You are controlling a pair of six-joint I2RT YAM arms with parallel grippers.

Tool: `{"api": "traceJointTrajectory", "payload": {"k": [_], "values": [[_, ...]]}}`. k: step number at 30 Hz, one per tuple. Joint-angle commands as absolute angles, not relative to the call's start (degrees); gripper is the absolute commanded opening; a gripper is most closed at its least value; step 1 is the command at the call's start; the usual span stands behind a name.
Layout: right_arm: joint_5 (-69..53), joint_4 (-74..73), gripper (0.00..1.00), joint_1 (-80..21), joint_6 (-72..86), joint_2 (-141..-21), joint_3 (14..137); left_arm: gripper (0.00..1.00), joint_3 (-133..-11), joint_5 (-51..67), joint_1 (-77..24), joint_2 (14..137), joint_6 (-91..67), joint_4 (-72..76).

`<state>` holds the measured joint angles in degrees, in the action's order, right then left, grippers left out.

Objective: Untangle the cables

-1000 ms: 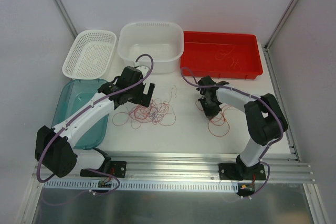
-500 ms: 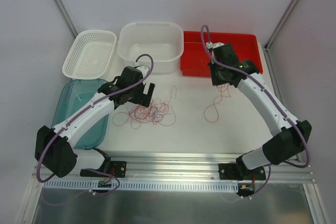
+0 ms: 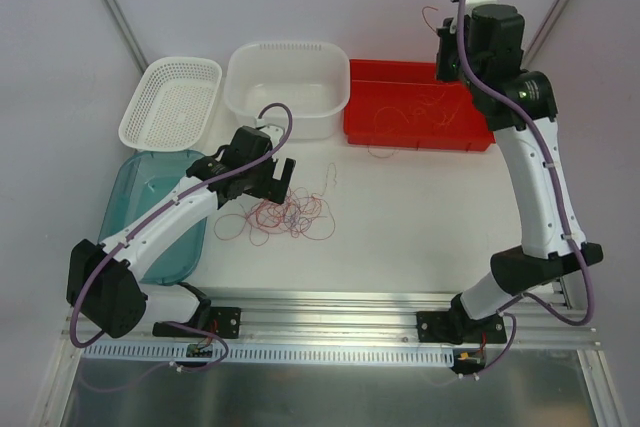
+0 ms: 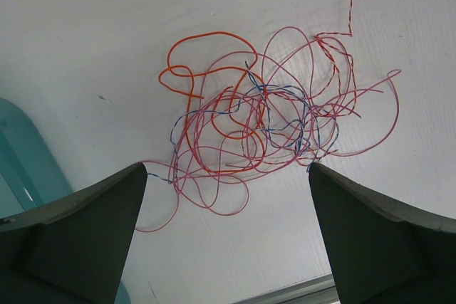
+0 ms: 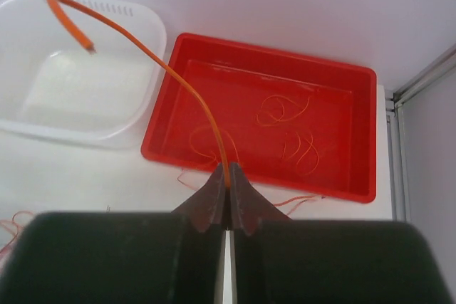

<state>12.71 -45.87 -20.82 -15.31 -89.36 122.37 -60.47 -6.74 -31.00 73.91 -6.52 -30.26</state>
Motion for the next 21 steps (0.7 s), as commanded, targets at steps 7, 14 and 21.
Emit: {"api": "traceJointTrajectory", "payload": {"k": [7, 14, 21], "values": [[8.18, -25.77, 0.01, -15.74, -17.4, -102.38, 123.92, 0.98, -60.12, -7.47, -30.5, 75.67, -5.71, -29.27], [5.01, -22.32, 0.02, -13.89, -16.88, -113.1, 125.07, 0.99, -60.29, -6.77, -30.59, 76.73, -5.71, -29.36], [5.01, -23.2, 0.46, -13.62, -14.42, -117.95, 118.14, 0.99, -60.38, -6.86, -30.5, 77.43, -5.63, -29.44]]}}
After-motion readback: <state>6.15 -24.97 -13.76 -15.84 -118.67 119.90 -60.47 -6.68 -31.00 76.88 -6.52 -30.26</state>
